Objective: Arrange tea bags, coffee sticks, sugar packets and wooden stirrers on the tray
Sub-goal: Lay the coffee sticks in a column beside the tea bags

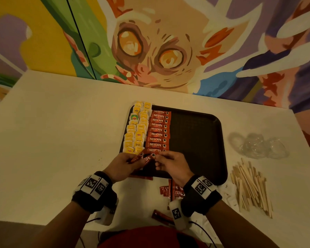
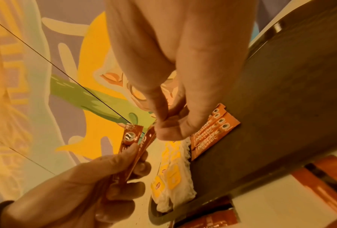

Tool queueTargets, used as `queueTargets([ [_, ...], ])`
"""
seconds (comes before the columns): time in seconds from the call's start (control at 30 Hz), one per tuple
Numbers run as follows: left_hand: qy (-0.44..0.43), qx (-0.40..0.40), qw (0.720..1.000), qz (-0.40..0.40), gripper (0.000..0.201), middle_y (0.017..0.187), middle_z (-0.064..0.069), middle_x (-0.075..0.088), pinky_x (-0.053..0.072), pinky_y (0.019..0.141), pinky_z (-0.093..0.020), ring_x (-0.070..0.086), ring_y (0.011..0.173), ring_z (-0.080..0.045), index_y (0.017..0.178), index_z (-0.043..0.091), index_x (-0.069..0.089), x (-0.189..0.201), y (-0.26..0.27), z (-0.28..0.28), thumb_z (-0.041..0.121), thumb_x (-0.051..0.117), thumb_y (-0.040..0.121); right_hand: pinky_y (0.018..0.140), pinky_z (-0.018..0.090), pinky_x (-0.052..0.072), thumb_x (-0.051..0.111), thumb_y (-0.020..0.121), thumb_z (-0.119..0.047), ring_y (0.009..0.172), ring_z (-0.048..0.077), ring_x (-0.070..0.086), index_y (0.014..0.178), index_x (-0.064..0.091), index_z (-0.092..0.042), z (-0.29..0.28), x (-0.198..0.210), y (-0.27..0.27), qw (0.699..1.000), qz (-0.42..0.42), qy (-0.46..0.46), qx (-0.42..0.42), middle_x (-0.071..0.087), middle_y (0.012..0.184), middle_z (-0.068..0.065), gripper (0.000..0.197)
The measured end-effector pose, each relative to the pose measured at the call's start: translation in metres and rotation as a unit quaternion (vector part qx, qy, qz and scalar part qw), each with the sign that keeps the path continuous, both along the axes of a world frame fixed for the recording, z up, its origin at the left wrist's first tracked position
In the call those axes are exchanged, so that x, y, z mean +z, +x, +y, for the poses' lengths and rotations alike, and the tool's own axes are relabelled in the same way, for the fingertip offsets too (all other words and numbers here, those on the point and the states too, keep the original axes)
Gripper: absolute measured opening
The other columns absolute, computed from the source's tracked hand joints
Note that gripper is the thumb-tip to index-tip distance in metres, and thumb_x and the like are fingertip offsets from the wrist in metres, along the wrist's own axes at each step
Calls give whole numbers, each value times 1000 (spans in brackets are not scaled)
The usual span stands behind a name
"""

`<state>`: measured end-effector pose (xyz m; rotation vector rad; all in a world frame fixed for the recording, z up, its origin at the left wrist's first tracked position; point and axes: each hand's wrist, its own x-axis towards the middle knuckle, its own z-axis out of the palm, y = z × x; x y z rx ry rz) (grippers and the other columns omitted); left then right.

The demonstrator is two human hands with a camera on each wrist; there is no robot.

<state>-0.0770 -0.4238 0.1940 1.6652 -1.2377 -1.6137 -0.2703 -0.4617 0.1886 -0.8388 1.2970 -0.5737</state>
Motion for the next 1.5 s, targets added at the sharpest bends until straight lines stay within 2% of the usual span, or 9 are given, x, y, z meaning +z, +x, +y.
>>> queueTargets([
  [0.23, -56, -16, 998, -24, 9, 101, 14, 65, 48, 69, -9, 62, 94, -1, 97, 31, 64, 0, -3, 1, 24, 59, 93, 74, 28, 56, 62, 94, -9, 81, 16, 65, 106, 66, -6, 5, -2, -5, 999, -45, 26, -1, 66, 100, 10, 13],
  [0.4, -68, -29, 997, -23, 14, 103, 16, 65, 48, 68, -7, 59, 91, 13, 102, 20, 70, -2, -6, -2, 26, 61, 92, 79, 29, 58, 71, 88, -10, 84, 16, 71, 106, 70, -6, 8, -1, -9, 997, -27, -34, 67, 73, 100, 11, 19],
  [0.63, -78, 42, 996, -26, 14, 98, 6, 71, 48, 74, -14, 64, 93, -3, 97, 17, 72, -10, -5, -4, 26, 63, 91, 71, 26, 58, 70, 88, -6, 76, 15, 69, 101, 69, -4, 3, -1, -13, 997, -25, -14, 72, 71, 90, 11, 13],
  [0.77, -95, 31, 994, -48, 9, 88, 15, 68, 45, 69, -6, 62, 86, 5, 84, 24, 71, -11, -8, -7, 27, 64, 90, 70, 25, 57, 67, 91, -12, 75, 15, 69, 100, 69, -3, 1, 0, -14, 997, -22, -18, 71, 70, 86, 8, 13],
  [0.9, -93, 44, 993, -59, 13, 92, 7, 71, 46, 72, -13, 62, 86, 6, 92, 13, 74, -17, -7, -8, 24, 67, 88, 70, 27, 56, 62, 95, -12, 74, 17, 66, 101, 68, -2, -3, -3, -18, 998, -44, 26, 35, 67, 84, 8, 13],
  [1.0, -90, 61, 992, -68, 10, 90, 9, 70, 45, 68, -8, 63, 82, 6, 91, 15, 74, -19, -7, -8, 23, 69, 87, 68, 28, 55, 58, 97, -13, 75, 19, 65, 99, 68, -3, -3, -6, -21, 996, -71, 52, 13, 66, 84, 9, 14],
  [1.17, -44, 103, 989, -101, 12, 86, 4, 70, 47, 66, -19, 64, 84, -9, 84, 22, 71, -28, -12, -10, 34, 69, 86, 74, 29, 58, 61, 96, -16, 80, 16, 66, 103, 70, -10, -3, -17, -20, 999, 14, 25, -23, 69, 94, 7, 13],
  [1.3, -7, 148, 980, -131, 38, 82, -7, 71, 52, 67, -27, 67, 80, -23, 84, 9, 72, -33, -14, -11, 47, 63, 87, 78, 32, 61, 64, 93, -14, 80, 14, 69, 103, 70, -11, -6, -29, -20, 996, 83, 3, -42, 71, 93, 7, 12],
  [1.5, -7, 152, 976, -154, 47, 81, -23, 67, 55, 74, -45, 64, 75, -38, 85, -4, 67, -37, -9, -8, 42, 62, 90, 79, 37, 61, 68, 91, -12, 75, 15, 70, 102, 68, -13, -13, -45, -27, 986, 152, 27, -65, 72, 87, 7, 12],
])
